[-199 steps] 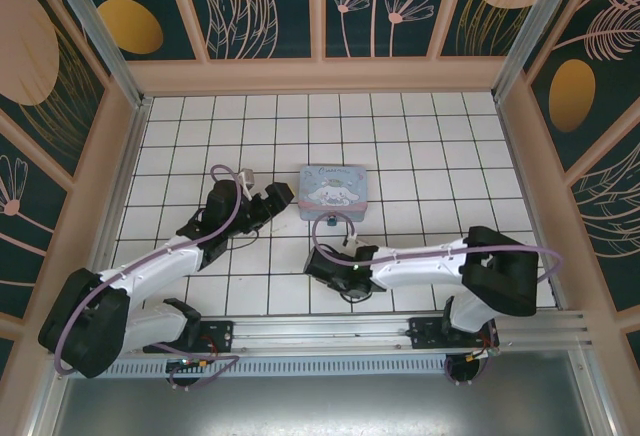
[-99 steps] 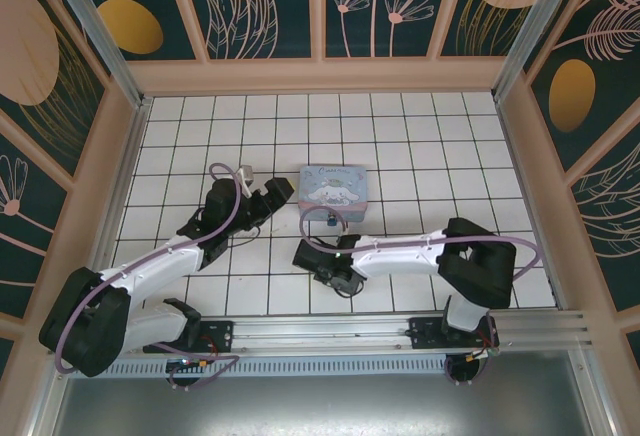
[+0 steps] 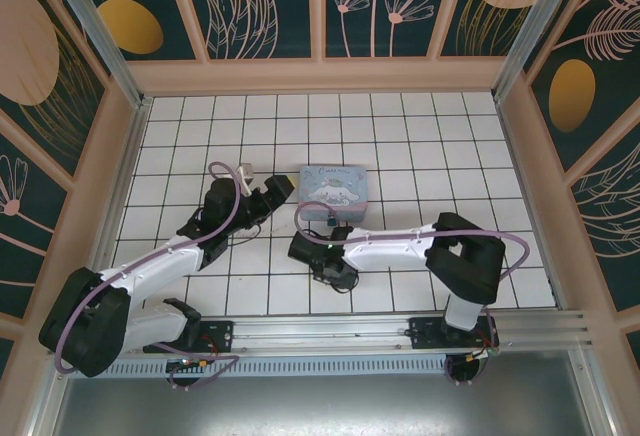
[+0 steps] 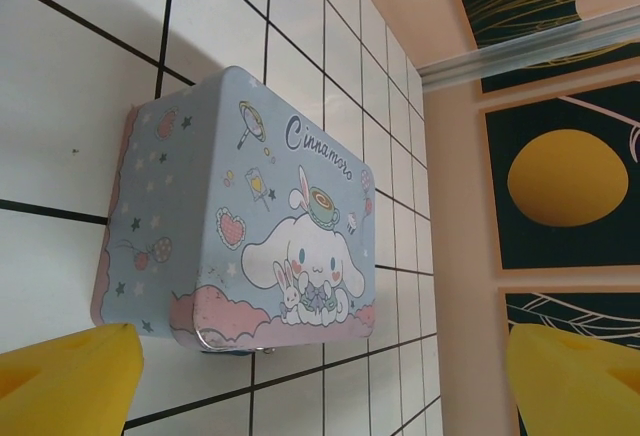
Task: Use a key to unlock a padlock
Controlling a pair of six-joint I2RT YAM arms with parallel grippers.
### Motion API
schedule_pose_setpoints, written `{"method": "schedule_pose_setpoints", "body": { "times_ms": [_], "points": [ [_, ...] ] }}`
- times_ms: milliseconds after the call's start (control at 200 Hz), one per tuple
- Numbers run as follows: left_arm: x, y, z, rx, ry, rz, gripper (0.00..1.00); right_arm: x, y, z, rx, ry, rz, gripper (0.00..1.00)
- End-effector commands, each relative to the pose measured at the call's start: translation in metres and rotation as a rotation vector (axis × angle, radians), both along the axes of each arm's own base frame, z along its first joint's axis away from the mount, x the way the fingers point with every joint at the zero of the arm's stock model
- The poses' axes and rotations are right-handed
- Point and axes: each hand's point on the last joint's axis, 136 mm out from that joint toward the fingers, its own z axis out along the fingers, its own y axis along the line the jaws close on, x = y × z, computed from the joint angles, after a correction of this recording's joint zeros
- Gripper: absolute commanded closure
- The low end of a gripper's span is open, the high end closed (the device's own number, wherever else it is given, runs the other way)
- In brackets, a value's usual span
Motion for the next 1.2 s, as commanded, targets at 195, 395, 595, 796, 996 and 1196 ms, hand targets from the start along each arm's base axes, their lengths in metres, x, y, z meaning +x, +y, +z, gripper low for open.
{"method": "schedule_pose_setpoints", "body": {
  "times_ms": [195,395,595,796,996,1196],
  "points": [
    [0.001,-0.001,-0.005,0.000,0.006,-0.018,0.06,-0.007,0.031,-0.039,0.201,0.026,0.039,1.00],
    [-0.001,0.000,-0.015,0.030,0.027,-0.019,0.07,0.020,0.033,-0.005,0.284,-0.176,0.089,1.00],
    [-0.004,0.004,-0.020,0.086,0.026,-0.031,0.07,0.041,0.025,0.042,0.408,-0.370,0.126,1.00],
    [-0.007,0.002,-0.012,0.093,0.002,-0.061,0.07,0.050,0.011,0.090,0.594,-0.558,0.220,1.00],
    [-0.009,-0.008,0.012,0.048,-0.053,-0.113,0.06,0.051,-0.015,0.144,0.782,-0.752,0.321,1.00],
    [-0.012,-0.029,0.038,-0.074,-0.084,-0.209,0.07,0.058,-0.051,0.167,0.881,-0.848,0.283,1.00]
  ]
}}
